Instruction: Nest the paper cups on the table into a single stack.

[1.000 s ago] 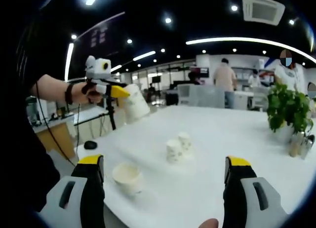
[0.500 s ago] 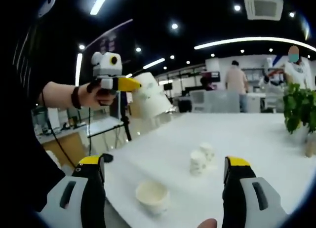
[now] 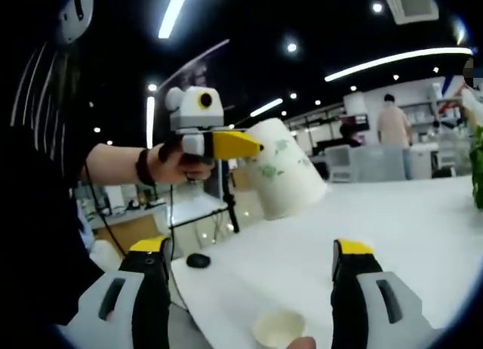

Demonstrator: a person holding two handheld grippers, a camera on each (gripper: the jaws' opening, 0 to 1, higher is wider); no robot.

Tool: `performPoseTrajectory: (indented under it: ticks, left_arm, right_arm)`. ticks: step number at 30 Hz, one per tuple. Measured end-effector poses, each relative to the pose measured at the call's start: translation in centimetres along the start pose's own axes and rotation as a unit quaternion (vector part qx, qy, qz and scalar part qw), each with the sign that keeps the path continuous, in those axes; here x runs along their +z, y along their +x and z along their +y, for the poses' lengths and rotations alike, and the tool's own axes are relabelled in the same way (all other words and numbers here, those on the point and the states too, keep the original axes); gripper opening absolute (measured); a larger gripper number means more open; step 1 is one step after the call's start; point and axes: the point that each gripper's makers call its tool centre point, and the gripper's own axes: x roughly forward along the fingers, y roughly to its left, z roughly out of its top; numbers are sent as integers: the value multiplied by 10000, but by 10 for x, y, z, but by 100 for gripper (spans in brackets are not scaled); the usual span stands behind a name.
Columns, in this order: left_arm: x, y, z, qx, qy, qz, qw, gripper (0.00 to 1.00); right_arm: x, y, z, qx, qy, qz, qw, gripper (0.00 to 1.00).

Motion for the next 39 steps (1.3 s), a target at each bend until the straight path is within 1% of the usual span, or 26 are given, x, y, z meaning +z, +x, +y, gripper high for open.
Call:
performPoseTrajectory:
  ticks: [2, 3, 5, 8, 9, 11, 16, 19, 23, 25, 27, 28, 33, 36, 39]
  left_arm:
    - [-1, 1, -3, -65, -12, 17, 10000, 38]
    - [-2, 1, -5, -107, 3, 40, 9999, 38]
    - [-5, 2, -9, -178, 64, 49, 9998, 38]
    - [-15, 1, -8, -192, 112, 208, 9995, 38]
    - [-15, 0, -7, -192, 76, 168, 9996, 38]
    - [-14, -2, -7, -212, -17, 129, 9997, 38]
    - [-16, -5, -9, -273, 32, 168, 9995, 38]
    - [-15, -8, -13, -382, 10, 88, 9992, 39]
    - [-15, -13, -14, -405, -36, 27, 9992, 39]
    - [-14, -14, -15, -414, -66, 5, 9991, 39]
    - [-10, -18, -18, -465, -143, -107, 9988, 39]
    - [-9, -18, -19, -476, -135, -116, 9987, 39]
    - [-14, -19, -18, -486, -95, -42, 9988, 38]
    - [-15, -21, -19, -530, -98, -27, 9985, 38]
    - [-21, -22, -22, -583, -54, 81, 9982, 38]
  right_arm:
    - [3, 3, 5, 93, -7, -30, 10000, 84]
    - [5, 4, 10, 210, 10, -74, 9998, 83]
    - [7, 5, 13, 296, 7, -98, 9995, 79]
    - [12, 5, 16, 368, -2, -171, 9992, 76]
    - [10, 4, 15, 348, 29, -127, 9993, 75]
    - [12, 3, 14, 369, 44, -162, 9992, 73]
    - [11, 0, 14, 471, 54, -108, 9988, 68]
    - [13, -2, 12, 485, -125, -106, 9987, 65]
    - [15, -3, 12, 625, -66, -72, 9980, 60]
    - [17, -4, 14, 723, 41, -97, 9973, 58]
    - [20, -5, 15, 850, 150, -203, 9961, 53]
    - [18, -5, 15, 922, 187, -165, 9954, 49]
    - [17, -4, 16, 938, 133, -100, 9954, 48]
    - [22, -6, 15, 949, 199, -206, 9951, 47]
    - [24, -8, 13, 953, 233, -271, 9948, 44]
